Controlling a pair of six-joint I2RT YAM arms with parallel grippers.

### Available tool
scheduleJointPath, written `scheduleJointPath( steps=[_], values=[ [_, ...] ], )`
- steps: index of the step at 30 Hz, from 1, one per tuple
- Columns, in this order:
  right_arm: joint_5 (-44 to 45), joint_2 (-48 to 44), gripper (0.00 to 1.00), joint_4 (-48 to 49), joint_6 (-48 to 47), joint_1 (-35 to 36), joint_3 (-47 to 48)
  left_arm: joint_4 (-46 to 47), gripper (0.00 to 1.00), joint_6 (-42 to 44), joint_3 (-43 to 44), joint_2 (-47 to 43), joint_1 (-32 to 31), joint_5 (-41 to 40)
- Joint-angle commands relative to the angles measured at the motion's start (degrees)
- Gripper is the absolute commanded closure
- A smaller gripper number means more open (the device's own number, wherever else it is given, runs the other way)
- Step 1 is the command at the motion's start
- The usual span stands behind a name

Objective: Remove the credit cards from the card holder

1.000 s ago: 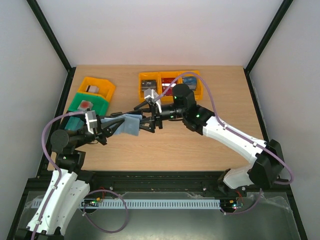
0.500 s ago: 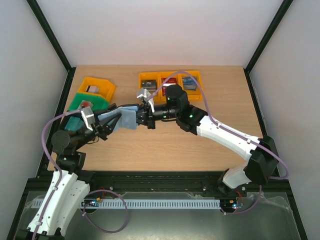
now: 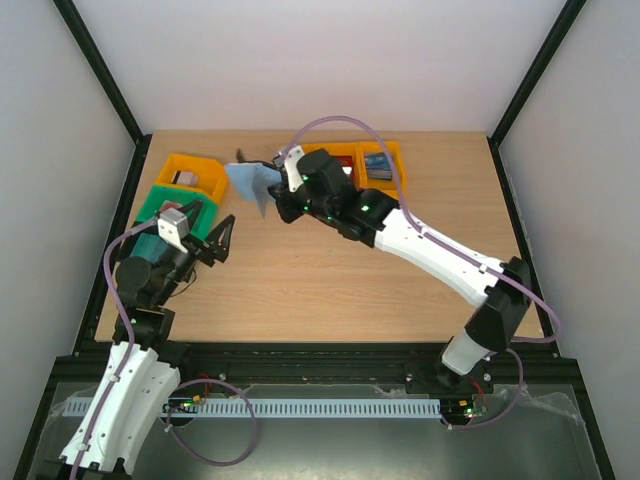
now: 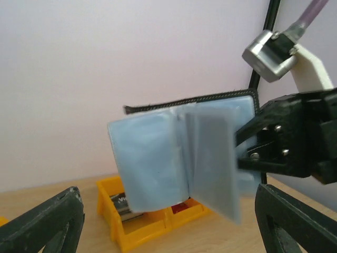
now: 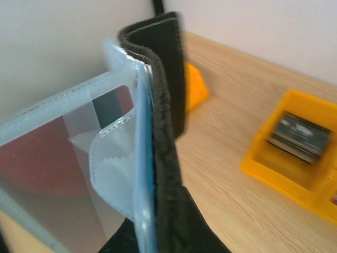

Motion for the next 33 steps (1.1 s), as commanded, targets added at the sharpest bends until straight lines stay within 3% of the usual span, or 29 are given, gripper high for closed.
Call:
scheduleJointPath(
  steps=[1,5,9,12,21,29,33],
  values=[
    [16.8,2.8,0.98,-11.4,0.1,3.5,5.7,0.6,0.10,1.5,-1.5,-0.4,0.2,0.3],
    [11.6,2.0,0.98,-9.5,-1.3,3.6,4.6,0.1,0.10,0.3,-1.6,-0.1,0.3,1.4],
    [7.9,1.0,0.99,-9.3,-3.9,3.6,4.1,-1.4,0.19,-1.0,-1.5,0.0,0.8,1.3],
    [0.5,-0.8,0.98,-7.9,-7.5,3.5,2.4,-2.3,0.21,-1.3,-1.2,-0.3,1.5,1.6],
    [-24.6,-8.7,0.98,-5.4,-16.4,-1.0,-3.8,-7.2,0.01,3.3,1.2,-1.9,5.0,12.8],
    [-36.9,-12.3,0.98,-4.3,-20.1,-4.4,-7.0,-5.4,0.01,2.5,2.3,-3.1,5.5,29.2],
    [-41.2,-13.0,0.98,-3.9,-20.3,-6.4,-7.6,-8.7,0.01,5.3,4.0,-3.7,5.9,30.3]
  ],
)
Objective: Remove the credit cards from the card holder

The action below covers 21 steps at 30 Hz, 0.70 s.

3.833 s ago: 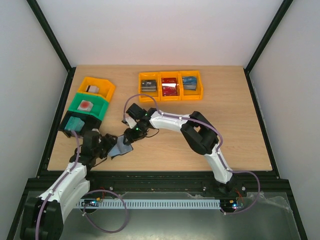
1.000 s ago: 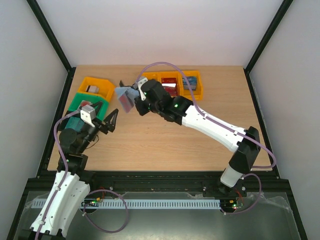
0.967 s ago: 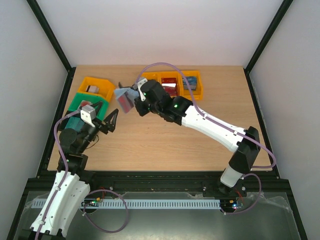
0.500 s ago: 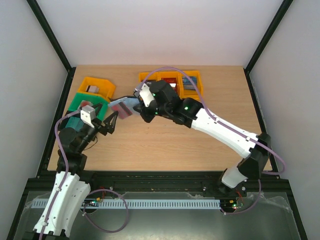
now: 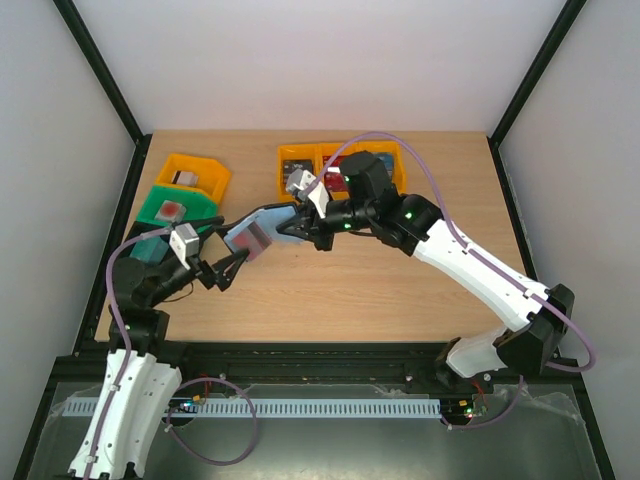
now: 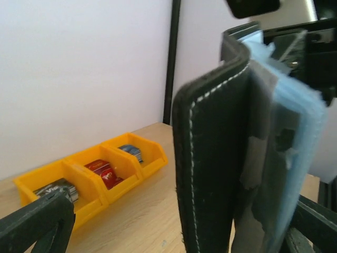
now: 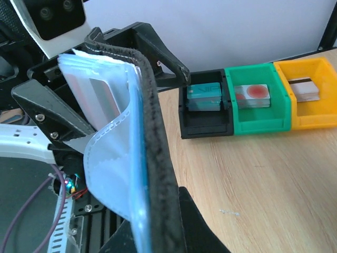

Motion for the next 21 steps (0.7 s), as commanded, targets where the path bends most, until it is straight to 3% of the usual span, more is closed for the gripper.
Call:
scheduleJointPath(
  steps=[1,13,21],
  values=[
    [-8.6,-1.8,0.98,3.0,-1.8,-2.1,-0.7,-2.2,0.01,3.9,3.5,-0.9,1.0,6.2],
    [-13.0,-2.2,0.98,0.1,-4.0,-3.4,0.6,-3.4,0.11,7.0,4.9,-1.5,2.0,9.8],
    [-14.9,-2.5,0.98,-2.9,-6.1,-4.4,1.7,-6.2,0.12,10.7,5.9,-2.1,2.5,11.6]
  ],
)
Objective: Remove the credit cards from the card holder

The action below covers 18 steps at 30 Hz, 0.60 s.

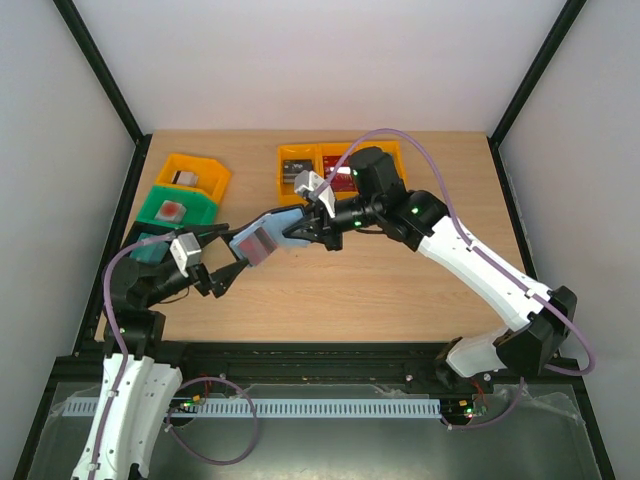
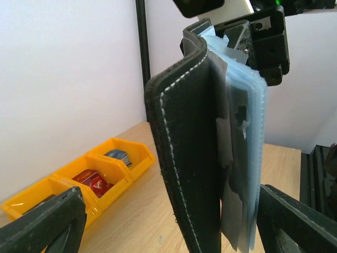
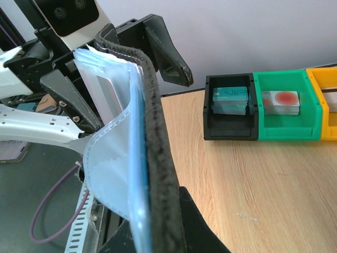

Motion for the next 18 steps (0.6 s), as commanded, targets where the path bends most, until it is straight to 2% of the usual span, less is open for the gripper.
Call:
scheduleJointPath(
  steps=[1,9,15,18],
  values=[
    [-2.7,-2.2,0.98,-1.8,-2.2,-0.6,2.4,-2.1,0.12,4.2,2.8,-0.9,0.6,2.6],
    [-3.6,-2.0,0.98,-2.0,-1.5,-1.0,3.1,-3.9,0.12,6.7,3.5,-1.3,0.7,2.3],
    [-3.4,-2.2,0.99,-0.7,1.0,-1.0,3.1,-2.5,0.17,6.6,3.9,-0.1,0.6,-0.4],
    [-5.9,-1.4,0.98,1.8,3.9,-1.0,2.4,-2.1,0.24,4.8,4.2,1.1,0.0,-1.3]
  ],
)
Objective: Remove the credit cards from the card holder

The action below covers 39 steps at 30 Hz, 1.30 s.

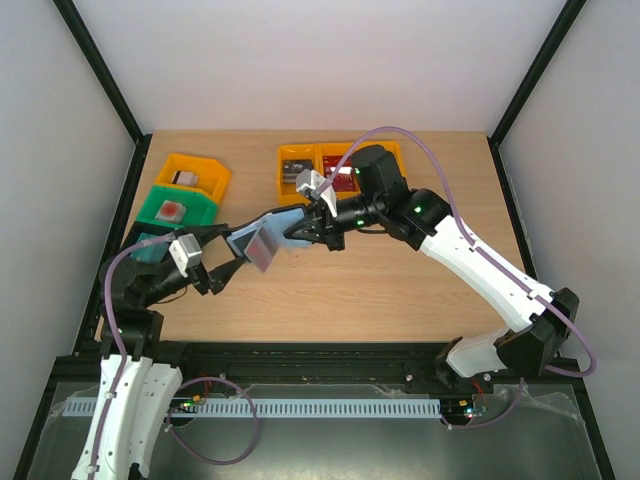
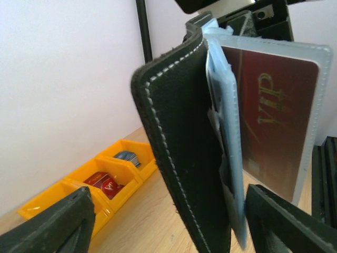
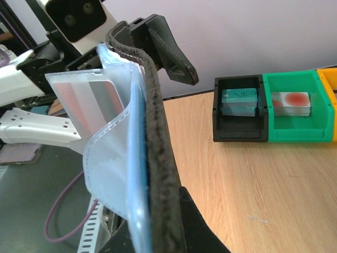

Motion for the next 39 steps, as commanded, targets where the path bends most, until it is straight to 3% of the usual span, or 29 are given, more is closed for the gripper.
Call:
scheduleJointPath(
  steps=[1,6,10,12,14,18,22,24,26,28,29,33,35,39],
  values=[
    [-5.7,-0.7,0.98,5.7,5.1,-0.2,0.6,1.6,0.25,-1.5,2.0,1.7,-0.6,-1.2],
    [-8.5,1.3,0.98,10.0,7.2,1.4,-0.8,5.2,0.37,-6.8,0.3,2.9,-3.1,2.6],
    [-9.0,2.2,0.98,8.3,4.5,1.5,-0.5,5.7,0.67,-8.4,0.2,3.0,-4.5,4.2],
    [-8.1,2.3,0.98,7.8,4.0,1.4,-0.7,5.5,0.76,-9.0,0.4,2.7,-4.5,4.5],
    [-8.7,2.6,0.98,7.5,3.9,1.5,-0.8,6.4,0.77,-10.3,0.2,2.4,-4.5,5.6],
    [-8.8,3.5,0.98,7.3,4.4,1.5,-0.8,7.5,0.65,-12.4,0.1,2.3,-4.5,7.6],
    [-8.5,3.9,0.98,8.9,6.0,1.4,-0.8,7.7,0.62,-13.1,-0.1,2.3,-4.8,5.5],
    [-9.0,4.1,0.98,9.2,6.1,1.5,-0.6,7.4,0.74,-12.8,-0.3,2.3,-4.9,4.5],
    [-9.0,4.0,0.98,9.0,5.6,1.4,-0.6,5.9,0.95,-12.1,-0.3,2.3,-4.9,2.9],
    [-7.3,3.8,0.97,8.8,5.2,1.4,-0.7,4.3,0.98,-12.2,-0.1,2.2,-4.9,-0.7],
    [-5.2,3.7,0.91,8.8,5.5,1.2,-0.9,3.0,0.98,-12.6,0.0,2.4,-4.9,-4.4],
    [14.2,3.3,0.73,13.5,15.5,-1.9,-3.8,-6.6,0.98,-10.7,2.0,4.5,-4.9,-28.3],
    [23.4,4.3,0.70,12.8,20.4,-4.3,-4.0,-11.6,0.98,-5.8,3.1,5.9,-4.9,-38.4],
    [42.9,7.2,0.64,5.5,23.0,-5.5,-0.6,-19.5,0.98,8.5,4.2,8.4,-5.5,-51.4]
  ],
)
